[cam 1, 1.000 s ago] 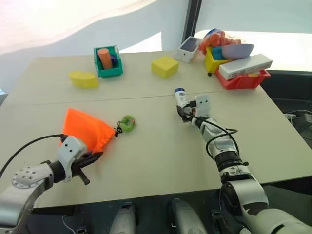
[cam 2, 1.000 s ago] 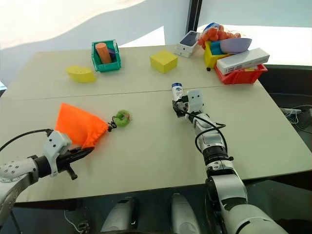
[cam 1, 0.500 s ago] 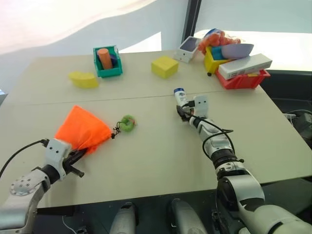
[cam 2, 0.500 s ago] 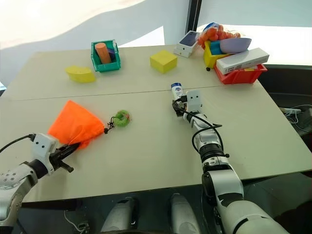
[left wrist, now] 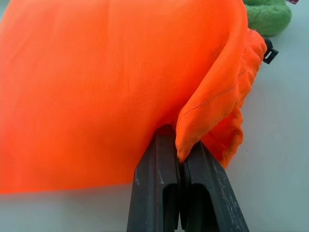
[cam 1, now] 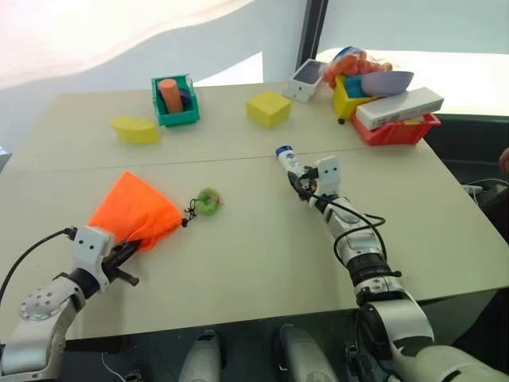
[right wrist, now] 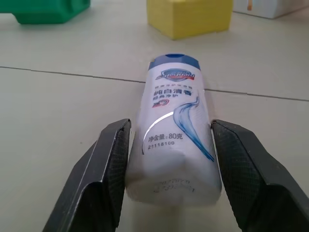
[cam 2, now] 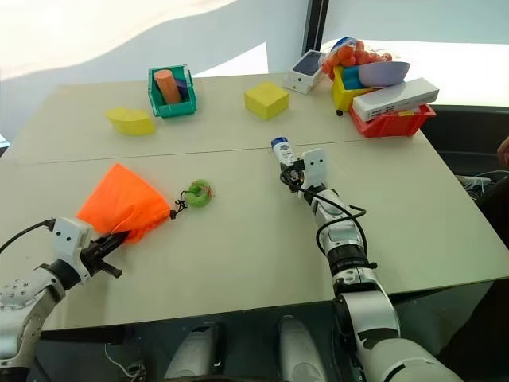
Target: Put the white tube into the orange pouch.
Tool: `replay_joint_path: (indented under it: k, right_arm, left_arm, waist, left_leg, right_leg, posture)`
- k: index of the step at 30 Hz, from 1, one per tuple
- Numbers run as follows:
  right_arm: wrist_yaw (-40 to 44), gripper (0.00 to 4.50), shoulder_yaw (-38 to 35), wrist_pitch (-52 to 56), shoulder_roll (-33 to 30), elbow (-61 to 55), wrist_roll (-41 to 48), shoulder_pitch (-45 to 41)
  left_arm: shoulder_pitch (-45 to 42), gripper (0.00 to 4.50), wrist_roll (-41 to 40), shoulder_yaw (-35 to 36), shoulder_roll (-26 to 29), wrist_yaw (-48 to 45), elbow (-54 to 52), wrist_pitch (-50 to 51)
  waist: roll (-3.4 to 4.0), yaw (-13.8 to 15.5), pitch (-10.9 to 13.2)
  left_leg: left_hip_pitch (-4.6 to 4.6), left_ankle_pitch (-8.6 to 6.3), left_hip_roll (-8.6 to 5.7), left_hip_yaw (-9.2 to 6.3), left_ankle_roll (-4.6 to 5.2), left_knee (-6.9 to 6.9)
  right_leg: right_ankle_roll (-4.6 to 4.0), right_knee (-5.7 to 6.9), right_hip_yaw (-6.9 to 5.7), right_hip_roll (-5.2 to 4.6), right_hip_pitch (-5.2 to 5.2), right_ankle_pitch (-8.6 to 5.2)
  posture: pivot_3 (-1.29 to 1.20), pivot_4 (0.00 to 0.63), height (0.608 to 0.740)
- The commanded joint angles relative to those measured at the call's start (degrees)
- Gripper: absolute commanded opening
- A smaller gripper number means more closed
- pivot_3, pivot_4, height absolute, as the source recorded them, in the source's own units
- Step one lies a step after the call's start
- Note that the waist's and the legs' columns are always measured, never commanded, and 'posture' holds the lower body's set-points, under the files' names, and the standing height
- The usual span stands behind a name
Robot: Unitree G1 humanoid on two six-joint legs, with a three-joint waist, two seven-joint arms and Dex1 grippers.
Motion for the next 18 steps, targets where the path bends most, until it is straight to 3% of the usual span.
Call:
replay_joint_path:
  k: [1,18]
  right_arm:
    - [0.4,2.74,0.58,1.54,-0.66,-6.84,-0.26,1.47]
    - [-6.04,2.74,0.23,3.19,0.54,3.82,-3.2,-3.92]
  left_arm:
    - [-0.46,0.0,-0.38,0.99,-0.03,-0.3,-0.53,-0.97]
    - [-1.54,0.0,-0.23,0.12,-0.43,-0.57,-1.15,-0.17]
  waist:
    - [0.0,0.01,0.0]
    - [-0.01,0.0,-0.01]
  left_leg:
    - [0.0,0.0,0.0,0.0,0.0,0.0]
    - [0.01,0.0,0.0,0.01,0.0,0.02]
  right_leg:
    - [-0.01,0.0,0.0,0.0,0.0,0.0]
    - [-0.17,0.0,0.0,0.0,0.0,-0.07]
  posture:
    - [0.0,0.15,0.74]
    - [0.0,0.15,0.74]
